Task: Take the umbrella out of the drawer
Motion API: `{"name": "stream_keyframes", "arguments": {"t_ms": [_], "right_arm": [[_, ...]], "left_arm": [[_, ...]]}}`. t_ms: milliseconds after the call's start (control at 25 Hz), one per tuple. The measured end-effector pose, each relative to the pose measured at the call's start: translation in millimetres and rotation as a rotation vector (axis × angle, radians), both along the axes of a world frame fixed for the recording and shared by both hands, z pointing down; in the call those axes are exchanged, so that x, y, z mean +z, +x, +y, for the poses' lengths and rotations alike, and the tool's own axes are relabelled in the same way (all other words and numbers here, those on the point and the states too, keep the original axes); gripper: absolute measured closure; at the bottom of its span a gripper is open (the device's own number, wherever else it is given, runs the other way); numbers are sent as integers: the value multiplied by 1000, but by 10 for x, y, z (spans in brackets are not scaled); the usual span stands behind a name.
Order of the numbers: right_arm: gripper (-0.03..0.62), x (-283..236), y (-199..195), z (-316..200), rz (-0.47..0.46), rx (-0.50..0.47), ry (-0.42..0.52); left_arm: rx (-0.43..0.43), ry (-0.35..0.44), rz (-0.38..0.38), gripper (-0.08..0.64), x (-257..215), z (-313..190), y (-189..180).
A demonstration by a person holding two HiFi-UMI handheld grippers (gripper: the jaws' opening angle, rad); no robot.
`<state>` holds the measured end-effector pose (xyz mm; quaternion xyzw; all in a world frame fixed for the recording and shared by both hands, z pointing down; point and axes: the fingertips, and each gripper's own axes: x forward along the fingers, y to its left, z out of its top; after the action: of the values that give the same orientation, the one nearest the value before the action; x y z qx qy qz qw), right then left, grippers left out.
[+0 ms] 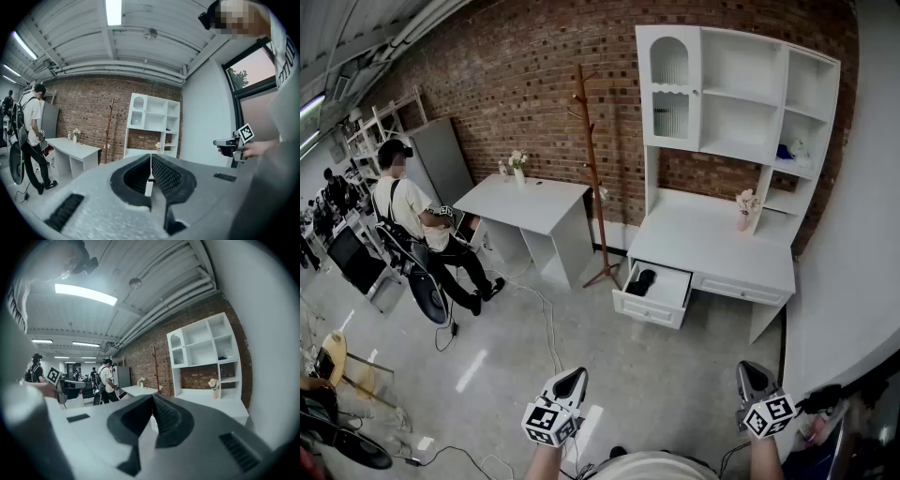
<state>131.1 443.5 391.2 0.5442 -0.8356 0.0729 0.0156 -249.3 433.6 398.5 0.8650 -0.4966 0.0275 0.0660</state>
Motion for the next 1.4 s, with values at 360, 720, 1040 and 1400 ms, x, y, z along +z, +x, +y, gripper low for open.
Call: {"name": "stream_keyframes", "arguments": {"t_ms": [360, 720, 1040, 1400], "right_arm": [[565, -77, -89, 40, 8, -2, 3], [563, -103, -149, 31, 8, 8, -6], [563, -75, -260, 82, 9, 26, -11], [561, -58, -479, 150, 17, 76, -27]], "left_arm": [[0, -4, 7, 534, -31, 36, -74], [3, -12, 17, 534, -19, 39, -127], [8, -21, 29, 534, 81, 68, -273], [22, -27, 42, 534, 114, 74, -579]]}}
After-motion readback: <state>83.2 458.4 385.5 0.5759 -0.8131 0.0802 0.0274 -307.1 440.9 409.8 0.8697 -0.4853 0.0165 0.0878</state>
